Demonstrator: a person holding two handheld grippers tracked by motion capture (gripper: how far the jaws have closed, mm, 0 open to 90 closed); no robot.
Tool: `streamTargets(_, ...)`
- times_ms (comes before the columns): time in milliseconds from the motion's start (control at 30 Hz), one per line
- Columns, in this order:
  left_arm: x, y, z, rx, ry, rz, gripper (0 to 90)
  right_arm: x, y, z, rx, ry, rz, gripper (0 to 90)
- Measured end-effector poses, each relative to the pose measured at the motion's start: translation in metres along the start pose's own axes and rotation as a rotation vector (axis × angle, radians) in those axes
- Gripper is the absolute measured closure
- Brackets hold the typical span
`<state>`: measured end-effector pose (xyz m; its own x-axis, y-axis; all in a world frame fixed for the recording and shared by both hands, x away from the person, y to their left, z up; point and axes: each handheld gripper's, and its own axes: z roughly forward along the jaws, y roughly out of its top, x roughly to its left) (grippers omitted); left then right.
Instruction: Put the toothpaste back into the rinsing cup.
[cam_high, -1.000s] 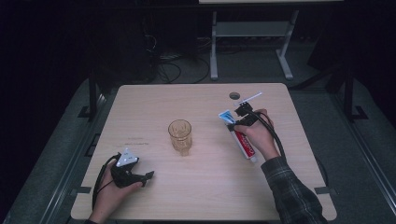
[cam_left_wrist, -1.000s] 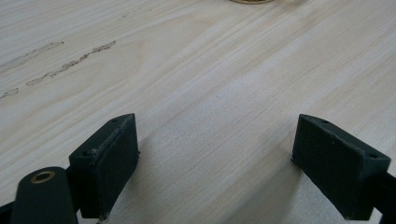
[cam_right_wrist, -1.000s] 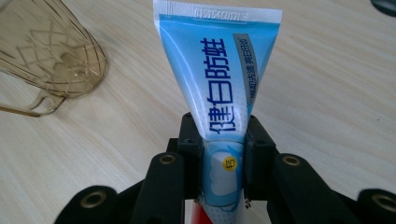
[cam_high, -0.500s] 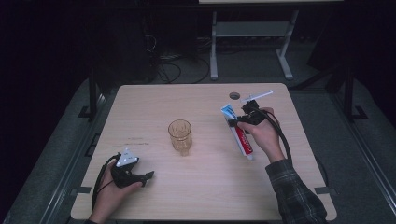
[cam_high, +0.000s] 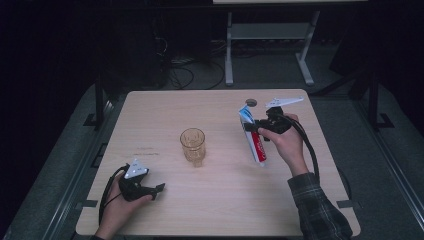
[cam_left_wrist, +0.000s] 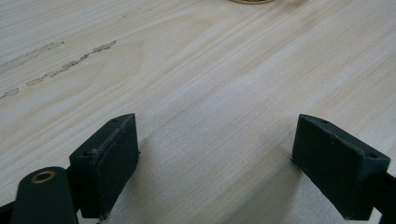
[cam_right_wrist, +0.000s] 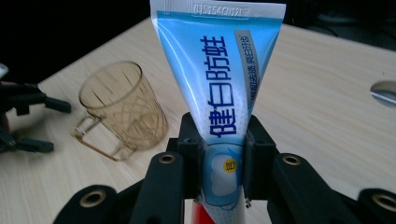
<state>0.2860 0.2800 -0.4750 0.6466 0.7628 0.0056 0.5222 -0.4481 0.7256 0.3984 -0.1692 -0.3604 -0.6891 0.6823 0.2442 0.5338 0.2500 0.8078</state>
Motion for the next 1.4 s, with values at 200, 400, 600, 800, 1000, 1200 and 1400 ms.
streamTargets(200,0.0,0.0,0.0,-0.001,0.0,0.0,13.6,0.003,0.004,-0.006,-0.08,0.055,-0.004,72.5)
streamTargets(400,0.0,0.0,0.0,-0.001,0.0,0.0,13.6,0.008,0.007,-0.008,-0.122,0.096,-0.016,72.5)
streamTargets(600,0.0,0.0,0.0,-0.003,0.0,-0.002,13.6,0.013,0.015,-0.006,-0.151,0.136,-0.028,72.4)
streamTargets(800,0.0,0.0,0.0,-0.003,-0.001,-0.003,13.6,0.02,0.024,-0.004,-0.161,0.152,-0.045,72.4)
streamTargets(1000,0.0,0.0,0.0,-0.003,-0.001,-0.003,13.5,0.028,0.036,0.001,-0.165,0.17,-0.068,72.4)
streamTargets(1200,0.0,0.0,0.0,-0.002,-0.001,-0.002,13.6,0.036,0.048,0.009,-0.169,0.187,-0.089,72.4)
streamTargets(1400,0.0,0.0,0.0,-0.002,-0.001,-0.002,13.6,0.042,0.056,0.015,-0.175,0.202,-0.099,72.4)
